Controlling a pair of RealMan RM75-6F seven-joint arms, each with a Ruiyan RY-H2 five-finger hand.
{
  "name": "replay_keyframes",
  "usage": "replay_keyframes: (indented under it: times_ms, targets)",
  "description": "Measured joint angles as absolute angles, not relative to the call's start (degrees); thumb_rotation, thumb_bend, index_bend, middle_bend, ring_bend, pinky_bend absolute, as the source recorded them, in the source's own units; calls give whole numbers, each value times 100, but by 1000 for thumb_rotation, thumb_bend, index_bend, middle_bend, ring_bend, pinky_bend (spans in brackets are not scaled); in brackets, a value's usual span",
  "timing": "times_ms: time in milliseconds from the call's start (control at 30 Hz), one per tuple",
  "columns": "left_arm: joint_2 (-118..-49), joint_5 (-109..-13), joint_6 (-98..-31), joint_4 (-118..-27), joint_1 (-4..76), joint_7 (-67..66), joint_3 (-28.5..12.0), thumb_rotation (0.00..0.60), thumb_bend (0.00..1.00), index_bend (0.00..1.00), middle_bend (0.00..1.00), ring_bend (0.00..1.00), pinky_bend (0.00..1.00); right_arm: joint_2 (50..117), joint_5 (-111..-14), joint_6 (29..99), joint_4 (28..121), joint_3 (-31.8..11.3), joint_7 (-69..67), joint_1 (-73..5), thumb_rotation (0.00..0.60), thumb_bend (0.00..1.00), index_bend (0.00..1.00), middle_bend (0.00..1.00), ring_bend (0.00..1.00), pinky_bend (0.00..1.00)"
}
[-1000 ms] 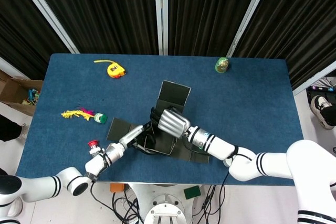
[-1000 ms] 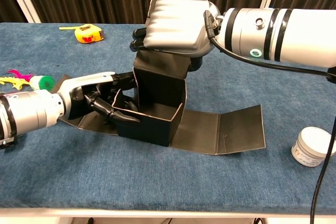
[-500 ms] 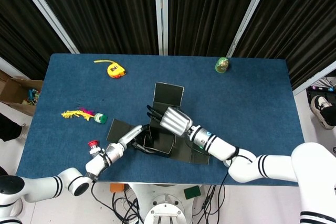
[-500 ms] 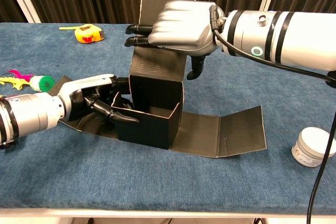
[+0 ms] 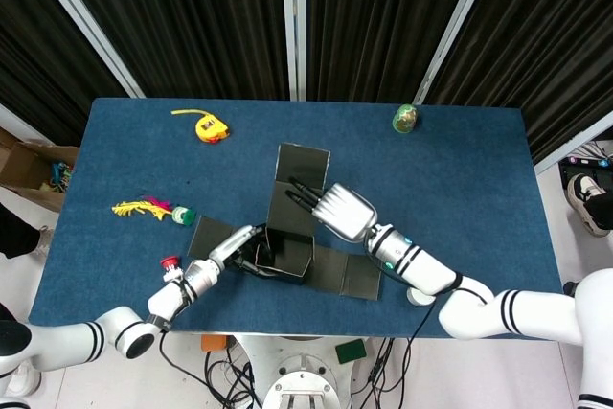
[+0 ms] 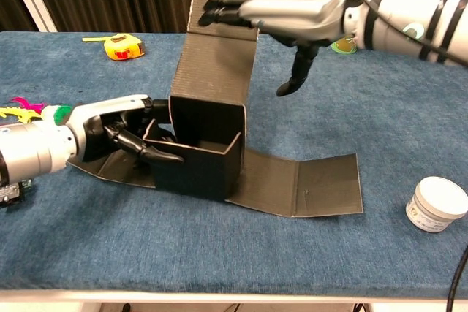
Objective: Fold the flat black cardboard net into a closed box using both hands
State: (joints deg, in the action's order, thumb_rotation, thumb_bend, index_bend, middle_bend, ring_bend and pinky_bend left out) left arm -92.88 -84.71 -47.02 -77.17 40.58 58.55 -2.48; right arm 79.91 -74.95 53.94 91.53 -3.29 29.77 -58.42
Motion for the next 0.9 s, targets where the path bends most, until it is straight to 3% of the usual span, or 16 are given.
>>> replay_keyframes:
  times_ms: [33,133,367,500,633,900]
  targets:
    - [-9245,-8495,-4738,-7746,4050,5883,-245,600,31,289,322,487,804,7941,-7461,5362,9169,-340,2834,-5814,600,221,0,0,638,1000]
    - [-9108,-8622,-4882,-7860,4025,6005,-224,600,31,298,329,487,804,7831,-7335,5107,9159,-371,2354,-5764,600,318,0,3,639,1000]
    - [-8772,-8835,-5149,-8150,3998,6349,-195,600,31,306,329,487,804,7818,-7222,4463,8856,-441,1344,-5738,600,323,0,20,639,1000]
    - [-8629,-8845,-5122,-8253,4047,6554,-198,600,31,306,329,487,804,7837,-7433,4439,8749,-493,870,-5687,600,323,0,19,639,1000]
    - [-8504,-8774,-5073,-8333,4074,6892,-227,600,31,305,328,487,805,7812,-7910,4914,8730,-537,340,-5517,600,322,0,27,639,1000]
    - [-8164,-8768,-5139,-8489,4040,8139,-249,600,32,302,323,487,806,7434,-8770,6790,8626,-535,-968,-4656,600,319,0,70,646,1000]
